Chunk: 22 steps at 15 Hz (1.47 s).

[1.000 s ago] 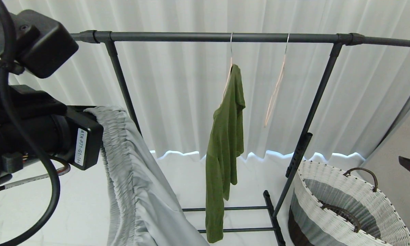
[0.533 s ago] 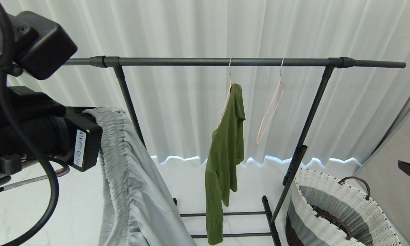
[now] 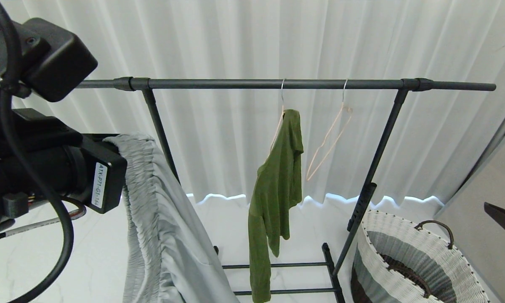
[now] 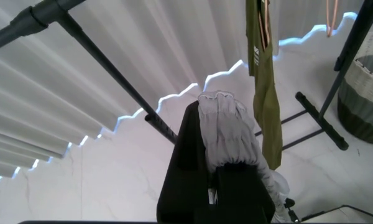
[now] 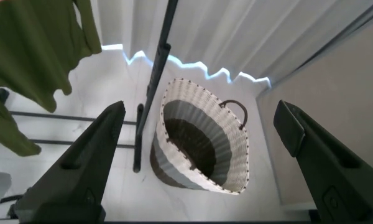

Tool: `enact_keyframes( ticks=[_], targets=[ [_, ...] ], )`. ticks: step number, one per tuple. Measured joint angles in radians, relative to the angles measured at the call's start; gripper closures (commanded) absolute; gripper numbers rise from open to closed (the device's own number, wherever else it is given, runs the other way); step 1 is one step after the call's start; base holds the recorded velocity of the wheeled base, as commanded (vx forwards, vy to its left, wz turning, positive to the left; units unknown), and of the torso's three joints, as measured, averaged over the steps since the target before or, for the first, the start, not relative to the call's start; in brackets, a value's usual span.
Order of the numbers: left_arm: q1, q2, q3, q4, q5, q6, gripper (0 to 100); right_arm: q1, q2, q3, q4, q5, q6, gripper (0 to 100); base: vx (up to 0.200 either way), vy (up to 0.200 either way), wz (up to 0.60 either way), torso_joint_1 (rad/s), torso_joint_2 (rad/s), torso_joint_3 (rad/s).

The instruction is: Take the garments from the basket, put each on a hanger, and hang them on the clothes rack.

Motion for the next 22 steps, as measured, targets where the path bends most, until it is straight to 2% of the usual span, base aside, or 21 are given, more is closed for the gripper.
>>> enact_keyframes(
  ticks=[3, 9, 12, 14, 22],
  targets=[
    [0.0, 0.0, 0.0, 0.0, 0.0, -0.001, 100, 0.0, -0.001, 0.0, 0.0, 0.0, 0.0, 0, 0.0, 0.2, 0.0, 0.002, 0.0, -0.002],
    [-0.001, 0.002, 0.002, 0.0, 0.0, -0.001, 100, 0.0, 0.004, -0.004, 0.0, 0.006, 0.004, 0, 0.0, 0.0, 0.0, 0.0, 0.0, 0.0],
    [0.0, 0.004, 0.001, 0.0, 0.001, -0.001, 100, -0.009, 0.008, 0.0, -0.002, 0.048, 0.005, 0, 0.0, 0.0, 0.0, 0.0, 0.0, 0.0],
    [0.0, 0.005, 0.0, 0.0, 0.001, -0.002, 100, -0.02, 0.014, -0.003, -0.004, 0.073, 0.006, 0, 0.2, 0.0, 0.0, 0.002, 0.0, -0.002],
    [0.0, 0.0, 0.019, 0.0, 0.003, -0.007, 100, -0.025, 0.065, -0.003, -0.08, 0.077, 0.006, 0, 0.2, 0.0, 0.0, 0.001, 0.0, 0.001]
  ],
)
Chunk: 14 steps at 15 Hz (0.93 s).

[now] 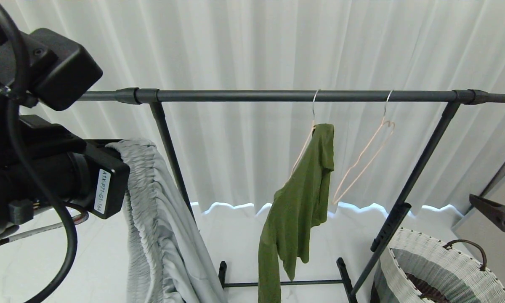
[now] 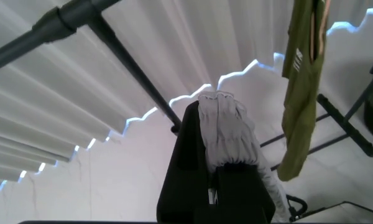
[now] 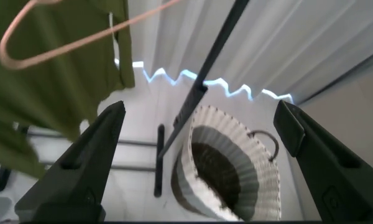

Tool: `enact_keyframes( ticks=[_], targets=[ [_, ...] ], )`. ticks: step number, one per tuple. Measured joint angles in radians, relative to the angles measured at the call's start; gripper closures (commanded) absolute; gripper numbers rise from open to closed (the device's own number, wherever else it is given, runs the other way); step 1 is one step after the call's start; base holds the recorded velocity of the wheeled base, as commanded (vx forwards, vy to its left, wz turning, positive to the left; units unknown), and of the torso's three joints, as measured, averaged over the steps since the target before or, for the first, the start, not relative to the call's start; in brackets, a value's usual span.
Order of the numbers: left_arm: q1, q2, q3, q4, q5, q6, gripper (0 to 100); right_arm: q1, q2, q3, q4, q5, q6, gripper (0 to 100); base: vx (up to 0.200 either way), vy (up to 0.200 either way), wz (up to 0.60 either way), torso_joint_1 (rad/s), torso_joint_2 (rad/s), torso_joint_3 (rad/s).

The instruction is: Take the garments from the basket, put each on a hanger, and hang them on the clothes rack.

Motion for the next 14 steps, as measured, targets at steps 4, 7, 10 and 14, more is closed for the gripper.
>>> enact_keyframes(
  ticks=[4, 7, 10, 14],
  targets=[
    [0.0, -0.004, 0.025, -0.002, 0.0, 0.0, 100, 0.0, 0.044, 0.004, -0.022, 0.048, 0.03, 0, 0.05, 0.0, 0.0, -0.001, 0.0, 0.001],
    [0.0, -0.031, 0.071, -0.001, 0.0, 0.004, 100, 0.002, 0.109, -0.001, -0.097, 0.066, 0.067, 0, 0.0, 0.0, 0.0, 0.0, 0.0, 0.0],
    [0.0, -0.078, 0.127, -0.001, 0.001, 0.006, 100, 0.015, 0.227, -0.009, -0.245, 0.07, 0.1, 0, 0.0, 0.0, 0.0, 0.0, 0.0, 0.0],
    [0.0, -0.112, 0.142, -0.001, 0.005, 0.006, 100, 0.085, 0.398, -0.104, -0.322, 0.069, 0.143, 0, 0.0, 0.0, 0.0, 0.0, 0.0, 0.0]
  ],
)
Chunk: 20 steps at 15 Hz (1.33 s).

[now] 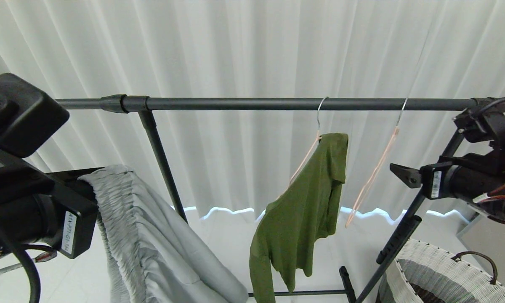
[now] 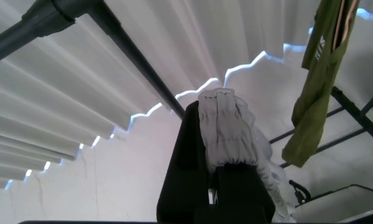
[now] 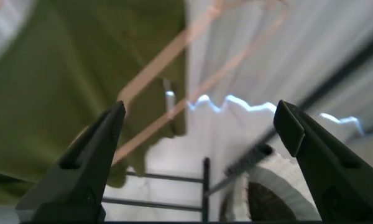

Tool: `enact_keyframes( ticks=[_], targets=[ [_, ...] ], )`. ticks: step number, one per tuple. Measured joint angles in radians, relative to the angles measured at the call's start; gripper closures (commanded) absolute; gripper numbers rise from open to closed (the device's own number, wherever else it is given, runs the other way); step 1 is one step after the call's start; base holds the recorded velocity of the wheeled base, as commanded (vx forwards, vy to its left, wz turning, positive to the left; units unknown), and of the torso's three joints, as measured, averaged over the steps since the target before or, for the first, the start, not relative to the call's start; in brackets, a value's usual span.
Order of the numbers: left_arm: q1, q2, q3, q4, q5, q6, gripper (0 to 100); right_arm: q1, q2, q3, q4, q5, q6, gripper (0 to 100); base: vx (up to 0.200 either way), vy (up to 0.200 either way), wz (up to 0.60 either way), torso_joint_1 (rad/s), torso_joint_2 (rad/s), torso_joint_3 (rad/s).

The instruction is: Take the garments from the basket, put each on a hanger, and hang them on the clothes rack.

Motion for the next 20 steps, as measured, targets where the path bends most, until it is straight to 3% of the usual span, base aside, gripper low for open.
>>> enact_keyframes(
  ticks=[7, 20],
  targets=[
    [0.0, -0.01, -0.001, 0.0, 0.0, 0.0, 100, 0.019, 0.152, -0.065, 0.001, -0.005, 0.033, 0, 0.0, 0.0, 0.0, 0.0, 0.0, 0.0],
    [0.0, -0.012, -0.001, 0.0, -0.001, 0.0, 100, -0.017, 0.169, -0.061, 0.027, -0.038, 0.035, 0, 0.0, 0.0, 0.0, 0.0, 0.0, 0.0]
  ],
)
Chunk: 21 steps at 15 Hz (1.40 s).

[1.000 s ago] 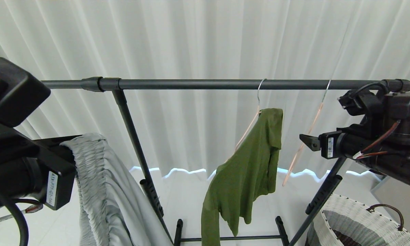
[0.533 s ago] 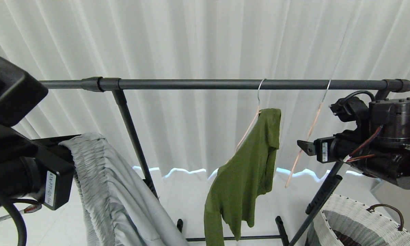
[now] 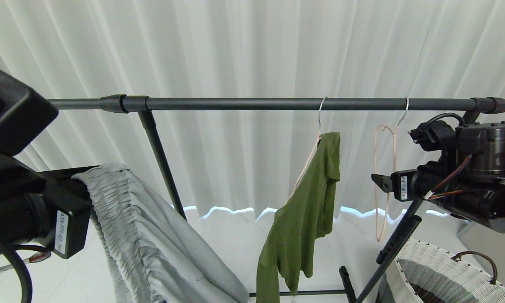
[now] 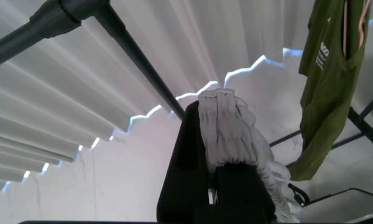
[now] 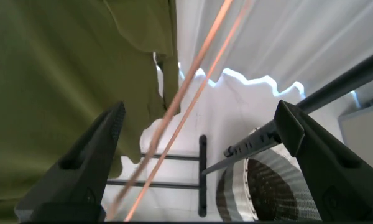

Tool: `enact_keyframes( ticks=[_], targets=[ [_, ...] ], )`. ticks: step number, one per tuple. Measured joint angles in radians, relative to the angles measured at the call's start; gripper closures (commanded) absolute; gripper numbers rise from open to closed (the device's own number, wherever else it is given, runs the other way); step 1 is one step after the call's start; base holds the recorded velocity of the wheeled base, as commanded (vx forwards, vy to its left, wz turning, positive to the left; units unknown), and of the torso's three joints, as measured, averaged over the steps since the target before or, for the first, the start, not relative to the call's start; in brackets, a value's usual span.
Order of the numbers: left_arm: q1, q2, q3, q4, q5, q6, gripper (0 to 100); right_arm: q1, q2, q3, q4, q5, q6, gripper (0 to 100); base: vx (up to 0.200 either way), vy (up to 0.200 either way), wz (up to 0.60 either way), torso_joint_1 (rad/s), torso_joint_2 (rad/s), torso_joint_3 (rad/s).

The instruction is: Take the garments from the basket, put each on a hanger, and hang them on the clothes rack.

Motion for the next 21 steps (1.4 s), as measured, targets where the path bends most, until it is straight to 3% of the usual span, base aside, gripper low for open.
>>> enact_keyframes(
  ticks=[3, 6, 8, 17, 18, 21],
  targets=[
    [0.0, -0.001, 0.001, 0.0, 0.0, 0.0, 100, -0.001, 0.0, -0.03, 0.021, 0.01, 0.0, 0, 0.0, 0.0, 0.0, 0.0, 0.0, 0.0],
    [0.0, -0.005, 0.002, 0.0, 0.0, 0.0, 100, -0.013, 0.013, -0.11, 0.179, 0.012, 0.014, 0, 0.0, 0.0, 0.0, 0.0, 0.0, 0.0],
    [0.0, -0.005, 0.003, 0.0, 0.0, 0.0, 100, -0.02, 0.036, -0.166, 0.248, 0.013, 0.07, 0, 0.0, 0.0, 0.0, 0.0, 0.0, 0.0],
    [0.0, -0.005, -0.004, 0.0, 0.0, 0.002, 100, -0.088, 0.108, -0.181, 0.266, 0.034, 0.083, 0, 0.0, 0.0, 0.0, 0.0, 0.0, 0.0],
    [0.0, -0.005, -0.004, 0.0, 0.0, 0.001, 100, -0.088, 0.109, -0.18, 0.265, 0.034, 0.083, 100, 0.0, 0.0, 0.0, 0.0, 0.0, 0.0],
    [0.0, -0.005, -0.004, 0.0, 0.0, 0.001, 100, -0.089, 0.111, -0.18, 0.265, 0.034, 0.084, 100, 0.0, 0.0, 0.0, 0.0, 0.0, 0.0]
  ],
)
